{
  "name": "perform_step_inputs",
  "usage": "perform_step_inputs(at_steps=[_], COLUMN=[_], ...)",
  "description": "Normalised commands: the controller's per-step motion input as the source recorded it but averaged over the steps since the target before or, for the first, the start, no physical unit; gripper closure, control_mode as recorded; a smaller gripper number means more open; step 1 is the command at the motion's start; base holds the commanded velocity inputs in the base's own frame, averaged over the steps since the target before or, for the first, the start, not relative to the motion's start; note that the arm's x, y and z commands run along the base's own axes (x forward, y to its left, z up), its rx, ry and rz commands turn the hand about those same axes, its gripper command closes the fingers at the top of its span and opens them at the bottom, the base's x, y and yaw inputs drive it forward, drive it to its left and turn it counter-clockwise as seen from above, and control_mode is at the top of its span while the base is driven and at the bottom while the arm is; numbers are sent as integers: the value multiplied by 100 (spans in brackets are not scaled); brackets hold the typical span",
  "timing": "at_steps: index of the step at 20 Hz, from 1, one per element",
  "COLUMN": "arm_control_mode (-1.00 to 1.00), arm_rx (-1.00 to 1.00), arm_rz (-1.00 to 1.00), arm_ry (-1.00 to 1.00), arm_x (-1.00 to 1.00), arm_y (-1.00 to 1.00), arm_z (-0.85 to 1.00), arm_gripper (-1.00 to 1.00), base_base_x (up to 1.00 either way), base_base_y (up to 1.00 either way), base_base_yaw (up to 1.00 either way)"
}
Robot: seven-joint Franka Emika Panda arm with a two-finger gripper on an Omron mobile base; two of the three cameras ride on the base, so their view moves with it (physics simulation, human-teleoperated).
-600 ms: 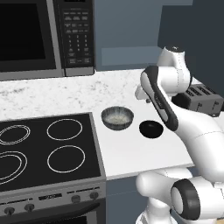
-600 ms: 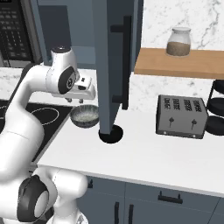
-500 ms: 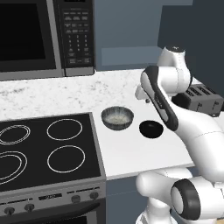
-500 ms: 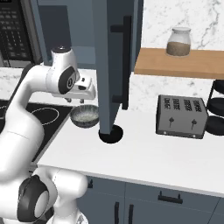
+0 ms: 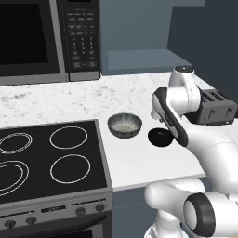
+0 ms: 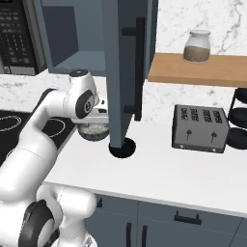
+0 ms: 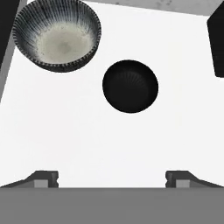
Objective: Pick up the bowls on the counter and stack them on top of one another in the open cabinet. Place the smaller bowl on top of the larger bowl.
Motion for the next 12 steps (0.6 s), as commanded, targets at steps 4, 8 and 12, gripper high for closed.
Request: perform_step_inputs(at_steps=[4,8,12], arm_control_mode=[-100,-100,-100], arm_rx=[-22,-16,0], arm_rz=[14,22,20], arm_ry=[5,1,2], arm_x=[6,13,41], arm_y=[-14,0,-1], arm_z=[-100,-96,-58], arm_gripper=[-100,-100,-100], base_base_x=[0,0,0], base_base_y=[0,0,0], base_base_yaw=[0,0,0])
